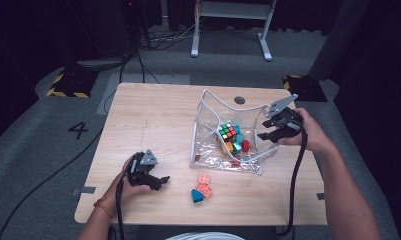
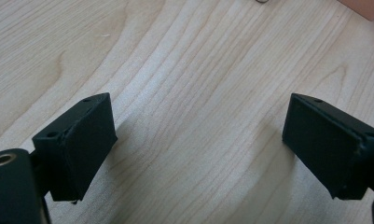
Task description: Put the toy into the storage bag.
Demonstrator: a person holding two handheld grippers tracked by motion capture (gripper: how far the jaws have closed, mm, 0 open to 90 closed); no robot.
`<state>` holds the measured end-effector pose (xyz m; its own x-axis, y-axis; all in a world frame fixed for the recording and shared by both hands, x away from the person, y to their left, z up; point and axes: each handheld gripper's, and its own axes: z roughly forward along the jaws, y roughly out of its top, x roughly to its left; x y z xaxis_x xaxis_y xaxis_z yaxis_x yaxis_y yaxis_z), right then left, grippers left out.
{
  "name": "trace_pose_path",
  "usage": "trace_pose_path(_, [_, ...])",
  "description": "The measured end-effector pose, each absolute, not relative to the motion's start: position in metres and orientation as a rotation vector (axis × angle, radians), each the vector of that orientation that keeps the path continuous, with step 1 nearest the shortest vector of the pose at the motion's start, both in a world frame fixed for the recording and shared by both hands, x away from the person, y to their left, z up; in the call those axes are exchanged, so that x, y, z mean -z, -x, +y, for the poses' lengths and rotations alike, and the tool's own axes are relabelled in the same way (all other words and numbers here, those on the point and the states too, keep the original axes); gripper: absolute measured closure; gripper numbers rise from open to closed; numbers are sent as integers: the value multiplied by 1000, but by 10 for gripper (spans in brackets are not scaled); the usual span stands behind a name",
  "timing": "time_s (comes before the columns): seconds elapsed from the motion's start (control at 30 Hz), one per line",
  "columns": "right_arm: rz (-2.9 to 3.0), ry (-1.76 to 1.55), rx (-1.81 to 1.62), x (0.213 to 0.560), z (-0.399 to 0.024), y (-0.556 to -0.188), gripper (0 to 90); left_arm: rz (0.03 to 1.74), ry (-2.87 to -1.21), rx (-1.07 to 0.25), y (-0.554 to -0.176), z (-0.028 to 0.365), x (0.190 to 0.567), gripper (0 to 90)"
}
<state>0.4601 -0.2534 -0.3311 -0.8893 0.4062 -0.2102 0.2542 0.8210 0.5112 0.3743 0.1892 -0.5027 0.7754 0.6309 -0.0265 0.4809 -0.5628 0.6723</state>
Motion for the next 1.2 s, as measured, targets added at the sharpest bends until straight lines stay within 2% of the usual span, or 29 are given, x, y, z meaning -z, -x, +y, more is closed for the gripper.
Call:
trace_pose_path(0.23, [2602, -556, -845, 327, -264, -444, 341, 824, -2278, -283, -374, 189, 503, 96])
trace_pose_path(0.4, [2527, -591, -968, 323, -277, -431, 296, 824, -2279, -282, -374, 189, 503, 96])
trace_pose_path(0.9, [2332, -652, -1205, 325, -325, -382, 288, 824, -2279, -282, -374, 189, 503, 96])
trace_pose_path(1.2, [2346, -683, -1171, 356, -334, -369, 291, 824, -2278, -282, -374, 189, 503, 96])
